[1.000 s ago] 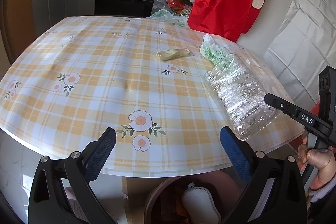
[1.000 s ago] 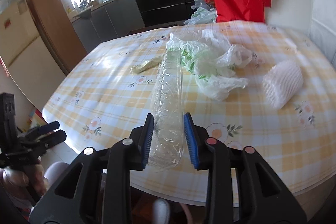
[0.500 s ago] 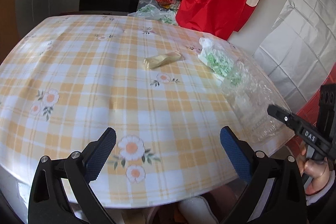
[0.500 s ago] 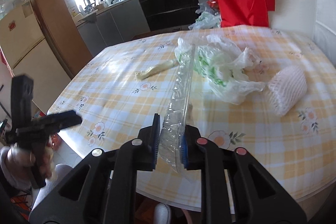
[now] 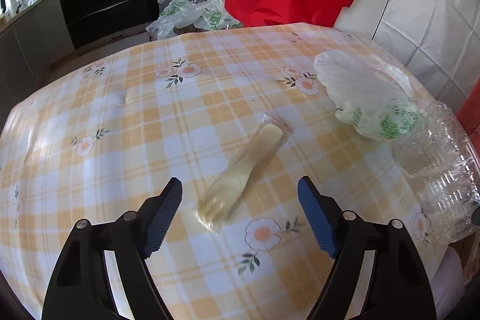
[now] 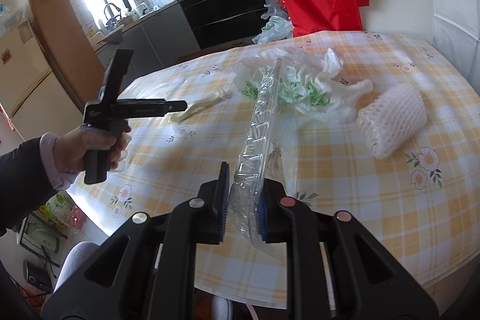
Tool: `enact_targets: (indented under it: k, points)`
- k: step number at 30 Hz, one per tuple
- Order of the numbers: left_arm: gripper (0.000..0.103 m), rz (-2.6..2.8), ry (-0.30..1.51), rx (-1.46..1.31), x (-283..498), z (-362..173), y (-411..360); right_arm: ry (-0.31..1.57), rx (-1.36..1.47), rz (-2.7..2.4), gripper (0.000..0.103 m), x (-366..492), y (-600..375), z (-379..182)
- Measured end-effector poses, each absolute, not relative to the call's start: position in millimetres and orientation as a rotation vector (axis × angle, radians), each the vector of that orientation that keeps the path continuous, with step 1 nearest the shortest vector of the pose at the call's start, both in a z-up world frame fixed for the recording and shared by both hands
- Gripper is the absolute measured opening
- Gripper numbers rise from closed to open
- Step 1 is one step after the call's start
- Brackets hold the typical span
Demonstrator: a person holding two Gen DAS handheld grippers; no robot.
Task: Collect trash
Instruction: 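Grasp the clear plastic fork with the left tool while the right holds the tray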
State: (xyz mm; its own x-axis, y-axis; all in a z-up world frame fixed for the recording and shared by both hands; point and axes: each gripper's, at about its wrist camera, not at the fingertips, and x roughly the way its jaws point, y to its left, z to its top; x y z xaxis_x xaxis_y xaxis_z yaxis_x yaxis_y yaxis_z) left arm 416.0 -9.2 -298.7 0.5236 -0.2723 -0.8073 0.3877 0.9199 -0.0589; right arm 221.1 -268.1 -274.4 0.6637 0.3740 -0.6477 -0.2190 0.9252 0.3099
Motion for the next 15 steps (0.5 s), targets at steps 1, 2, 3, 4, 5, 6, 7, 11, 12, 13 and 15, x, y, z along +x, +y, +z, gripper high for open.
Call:
enact_targets:
  k: [1, 2, 3, 4, 5, 6, 7, 11, 12, 13, 15]
  points:
    - [0.074, -0.397, 0.946, 0.155, 421.1, -302.0, -13.8, 0.777, 0.210, 0.334, 0.019, 221.7, -268.9, -274.4]
    - [0.071, -0.390, 0.953, 0.183, 426.9, -306.4, -19.5, 0.777, 0.210, 0.330, 0.019, 222.6, -270.3, -274.5]
    - [0.070, -0.387, 0.962, 0.201, 430.6, -311.3, -23.0, 0.778, 0.210, 0.325, 0.019, 224.0, -272.4, -274.7]
    - [0.065, -0.380, 0.975, 0.212, 434.5, -315.4, -25.1, 0.779, 0.211, 0.321, 0.019, 224.8, -273.3, -275.2]
    - [0.060, -0.376, 0.987, 0.215, 437.6, -319.9, -26.5, 0.781, 0.213, 0.318, 0.019, 224.7, -273.8, -275.8]
    - [0.052, -0.371, 1.001, 0.216, 439.7, -323.4, -27.6, 0.783, 0.215, 0.316, 0.019, 225.7, -274.6, -276.3]
    - [0.039, -0.375, 1.000, 0.210, 440.9, -324.5, -27.8, 0.785, 0.216, 0.314, 0.019, 225.4, -274.3, -276.5]
    - [0.018, -0.367, 1.002, 0.241, 431.9, -321.8, -28.9, 0.788, 0.216, 0.312, 0.019, 223.1, -270.9, -275.5]
    - [0.018, -0.370, 1.006, 0.250, 427.0, -321.4, -28.1, 0.788, 0.216, 0.314, 0.019, 222.4, -270.1, -274.8]
    - [0.018, -0.372, 1.009, 0.254, 422.3, -320.1, -27.5, 0.788, 0.218, 0.317, 0.019, 221.5, -268.7, -273.4]
    - [0.018, -0.365, 1.003, 0.264, 411.5, -315.2, -23.8, 0.785, 0.216, 0.324, 0.019, 217.6, -264.7, -269.6]
